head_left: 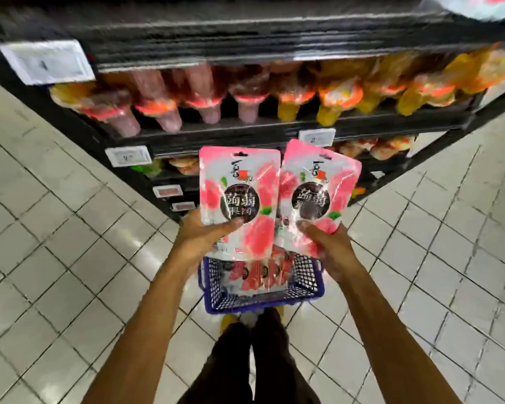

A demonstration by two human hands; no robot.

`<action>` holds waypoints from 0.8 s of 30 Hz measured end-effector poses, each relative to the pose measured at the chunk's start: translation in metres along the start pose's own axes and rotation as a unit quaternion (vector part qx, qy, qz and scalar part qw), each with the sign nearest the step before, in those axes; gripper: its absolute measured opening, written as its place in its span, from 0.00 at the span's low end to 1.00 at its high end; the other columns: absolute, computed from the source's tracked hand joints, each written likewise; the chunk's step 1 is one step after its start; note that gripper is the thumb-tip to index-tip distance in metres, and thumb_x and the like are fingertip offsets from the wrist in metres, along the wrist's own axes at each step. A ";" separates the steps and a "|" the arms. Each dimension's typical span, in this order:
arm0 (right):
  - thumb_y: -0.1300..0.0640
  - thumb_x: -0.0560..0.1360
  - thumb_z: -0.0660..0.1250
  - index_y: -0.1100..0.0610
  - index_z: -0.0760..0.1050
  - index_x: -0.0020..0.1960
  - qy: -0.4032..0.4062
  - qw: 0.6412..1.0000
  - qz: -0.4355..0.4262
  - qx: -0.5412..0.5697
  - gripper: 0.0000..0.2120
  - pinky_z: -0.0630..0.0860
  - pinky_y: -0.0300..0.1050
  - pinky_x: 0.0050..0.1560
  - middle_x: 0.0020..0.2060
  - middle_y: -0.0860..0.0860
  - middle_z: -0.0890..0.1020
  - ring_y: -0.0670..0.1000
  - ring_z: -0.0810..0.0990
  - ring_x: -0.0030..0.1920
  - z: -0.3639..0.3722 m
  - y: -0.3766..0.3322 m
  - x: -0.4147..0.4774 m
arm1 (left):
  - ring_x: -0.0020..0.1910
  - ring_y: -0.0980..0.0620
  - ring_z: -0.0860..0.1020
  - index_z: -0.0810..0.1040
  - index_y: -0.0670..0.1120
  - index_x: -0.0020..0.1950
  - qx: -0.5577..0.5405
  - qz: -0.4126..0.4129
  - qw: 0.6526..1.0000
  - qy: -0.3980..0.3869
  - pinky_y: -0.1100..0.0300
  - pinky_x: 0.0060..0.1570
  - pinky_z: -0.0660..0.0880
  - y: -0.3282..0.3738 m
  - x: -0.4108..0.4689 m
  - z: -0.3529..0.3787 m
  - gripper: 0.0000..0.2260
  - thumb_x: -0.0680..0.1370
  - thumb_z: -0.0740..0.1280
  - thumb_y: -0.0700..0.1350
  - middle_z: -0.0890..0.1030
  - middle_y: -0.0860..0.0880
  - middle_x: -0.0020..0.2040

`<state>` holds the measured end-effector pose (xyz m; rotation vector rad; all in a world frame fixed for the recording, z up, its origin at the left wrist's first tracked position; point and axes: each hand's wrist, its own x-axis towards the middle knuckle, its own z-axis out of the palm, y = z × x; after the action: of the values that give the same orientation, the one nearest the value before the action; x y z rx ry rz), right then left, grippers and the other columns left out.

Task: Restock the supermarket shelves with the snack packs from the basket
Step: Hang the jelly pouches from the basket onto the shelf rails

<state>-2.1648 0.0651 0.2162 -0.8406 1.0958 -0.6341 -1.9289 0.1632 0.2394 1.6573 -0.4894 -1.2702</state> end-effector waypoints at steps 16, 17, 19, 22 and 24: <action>0.60 0.59 0.78 0.59 0.80 0.52 0.053 0.960 -0.272 0.033 0.21 0.82 0.50 0.44 0.47 0.59 0.86 0.57 0.85 0.45 0.028 -0.203 -0.120 | 0.27 0.55 0.78 0.82 0.53 0.41 -0.051 0.264 0.963 0.018 0.60 0.24 0.73 0.204 -0.124 0.011 0.16 0.59 0.82 0.53 0.82 0.52 0.30; 0.58 0.58 0.80 0.59 0.80 0.52 0.053 0.959 -0.277 0.028 0.23 0.82 0.50 0.44 0.48 0.61 0.85 0.59 0.86 0.46 0.025 -0.210 -0.121 | 0.27 0.55 0.78 0.83 0.54 0.42 -0.057 0.268 0.962 0.022 0.59 0.25 0.73 0.209 -0.125 0.015 0.17 0.58 0.83 0.55 0.82 0.51 0.31; 0.55 0.55 0.84 0.57 0.81 0.51 0.061 0.955 -0.289 0.007 0.27 0.82 0.50 0.43 0.48 0.61 0.85 0.60 0.86 0.46 0.018 -0.222 -0.123 | 0.32 0.51 0.80 0.83 0.53 0.44 -0.064 0.274 0.959 0.028 0.54 0.31 0.74 0.215 -0.124 0.024 0.21 0.55 0.81 0.58 0.85 0.47 0.36; 0.49 0.54 0.85 0.50 0.81 0.50 0.052 0.947 -0.317 -0.020 0.27 0.82 0.47 0.42 0.46 0.57 0.86 0.56 0.86 0.45 0.010 -0.245 -0.125 | 0.31 0.48 0.80 0.83 0.50 0.44 -0.068 0.286 0.955 0.043 0.55 0.32 0.75 0.229 -0.120 0.042 0.23 0.54 0.81 0.57 0.85 0.45 0.36; 0.50 0.57 0.84 0.48 0.81 0.49 0.050 0.943 -0.328 -0.028 0.22 0.82 0.44 0.41 0.45 0.55 0.87 0.55 0.86 0.45 0.007 -0.258 -0.122 | 0.30 0.52 0.80 0.83 0.52 0.42 -0.058 0.299 0.951 0.044 0.59 0.28 0.75 0.239 -0.119 0.051 0.18 0.56 0.83 0.53 0.85 0.48 0.34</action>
<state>-2.2098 0.0235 0.4951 -1.2475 0.9172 -1.2148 -1.9659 0.1222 0.5052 1.3154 -0.7740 -0.7554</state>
